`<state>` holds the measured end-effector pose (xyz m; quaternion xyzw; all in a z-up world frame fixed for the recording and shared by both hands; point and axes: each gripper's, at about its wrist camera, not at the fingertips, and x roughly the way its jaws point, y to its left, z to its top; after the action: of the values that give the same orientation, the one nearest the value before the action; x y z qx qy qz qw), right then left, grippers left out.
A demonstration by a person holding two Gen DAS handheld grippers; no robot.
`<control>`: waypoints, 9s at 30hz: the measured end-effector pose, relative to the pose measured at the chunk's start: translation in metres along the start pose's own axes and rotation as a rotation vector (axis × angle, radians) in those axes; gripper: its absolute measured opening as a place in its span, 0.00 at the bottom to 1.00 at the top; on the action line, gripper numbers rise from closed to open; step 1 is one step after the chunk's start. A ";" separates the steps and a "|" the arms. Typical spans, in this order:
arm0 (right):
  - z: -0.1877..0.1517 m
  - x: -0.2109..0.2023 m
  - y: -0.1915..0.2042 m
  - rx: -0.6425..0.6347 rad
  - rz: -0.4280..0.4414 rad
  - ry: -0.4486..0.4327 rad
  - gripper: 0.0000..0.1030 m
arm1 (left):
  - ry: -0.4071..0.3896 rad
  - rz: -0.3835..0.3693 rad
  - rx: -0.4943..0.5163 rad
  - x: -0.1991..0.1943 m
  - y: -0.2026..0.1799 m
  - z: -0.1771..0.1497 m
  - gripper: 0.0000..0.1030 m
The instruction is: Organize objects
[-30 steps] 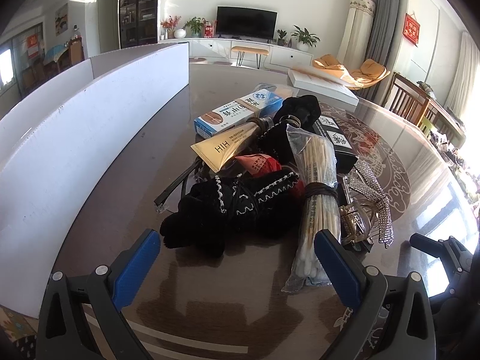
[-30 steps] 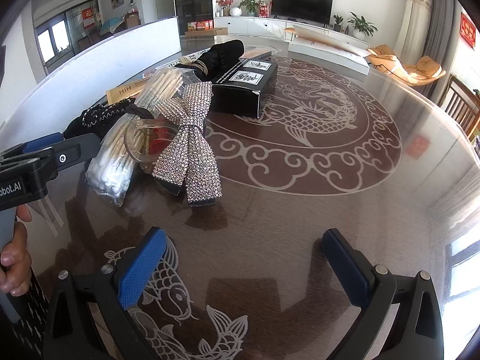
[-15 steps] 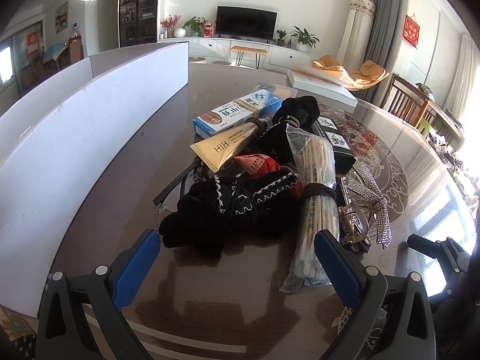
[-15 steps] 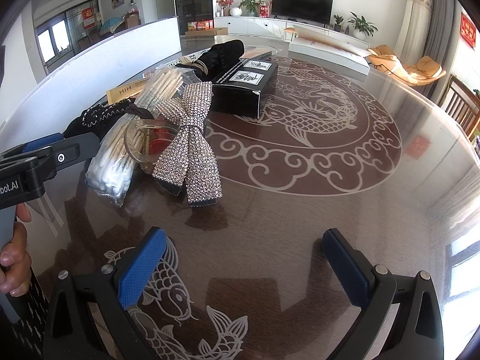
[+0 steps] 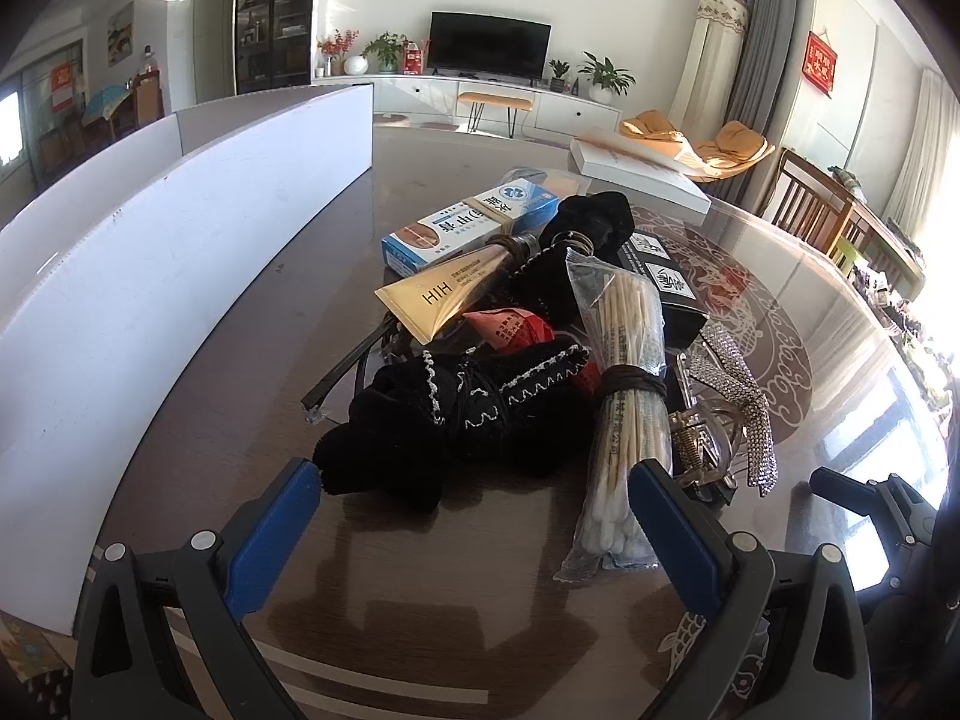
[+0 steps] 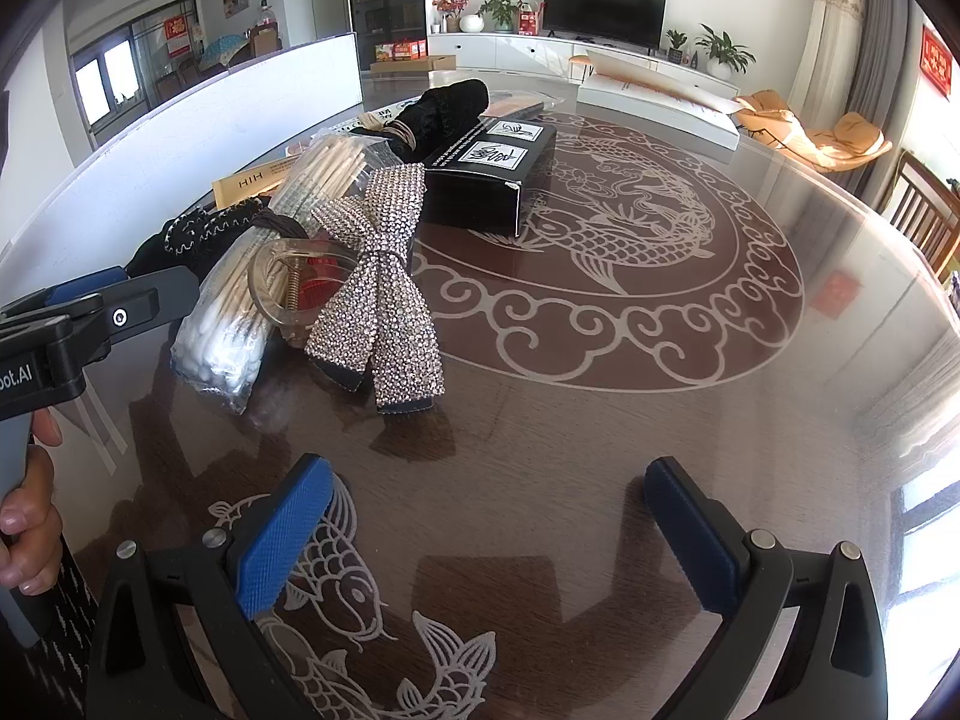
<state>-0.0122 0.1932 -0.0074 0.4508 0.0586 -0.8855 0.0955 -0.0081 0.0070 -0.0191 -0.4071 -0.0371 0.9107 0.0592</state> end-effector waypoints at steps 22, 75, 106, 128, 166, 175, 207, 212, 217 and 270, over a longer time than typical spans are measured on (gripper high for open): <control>0.000 0.000 0.000 -0.001 0.000 0.000 1.00 | 0.001 -0.003 -0.002 -0.001 -0.001 0.000 1.00; 0.000 0.000 -0.001 -0.002 0.001 -0.001 1.00 | 0.044 -0.110 -0.162 0.001 0.043 0.016 1.00; 0.000 0.000 0.000 -0.002 0.001 -0.001 1.00 | 0.192 -0.308 0.360 0.019 -0.022 0.039 0.64; 0.007 -0.009 -0.006 0.006 0.090 0.054 1.00 | 0.218 -0.295 0.272 0.009 -0.011 0.012 0.30; 0.152 -0.097 0.074 0.024 0.582 -0.114 0.54 | -0.101 -0.183 -0.189 -0.129 0.154 0.066 0.33; 0.210 -0.036 0.273 -0.093 0.811 -0.009 0.55 | 0.051 0.137 -0.365 -0.099 0.268 0.045 0.34; -0.012 -0.013 -0.057 0.150 -0.124 0.019 1.00 | 0.034 -0.080 -0.137 -0.028 0.025 -0.011 0.90; -0.007 -0.007 -0.048 0.140 -0.103 0.015 1.00 | 0.049 -0.075 -0.153 -0.020 0.028 -0.011 0.90; 0.005 0.002 -0.047 0.129 -0.093 0.011 1.00 | 0.071 -0.088 -0.113 -0.016 0.020 -0.014 0.90; 0.067 0.027 0.038 0.207 0.133 0.067 0.78 | 0.008 -0.092 -0.393 -0.024 0.074 -0.019 0.90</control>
<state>-0.0720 0.1399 0.0092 0.4905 -0.0598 -0.8630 0.1050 0.0164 -0.0695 -0.0232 -0.4124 -0.2325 0.8806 0.0204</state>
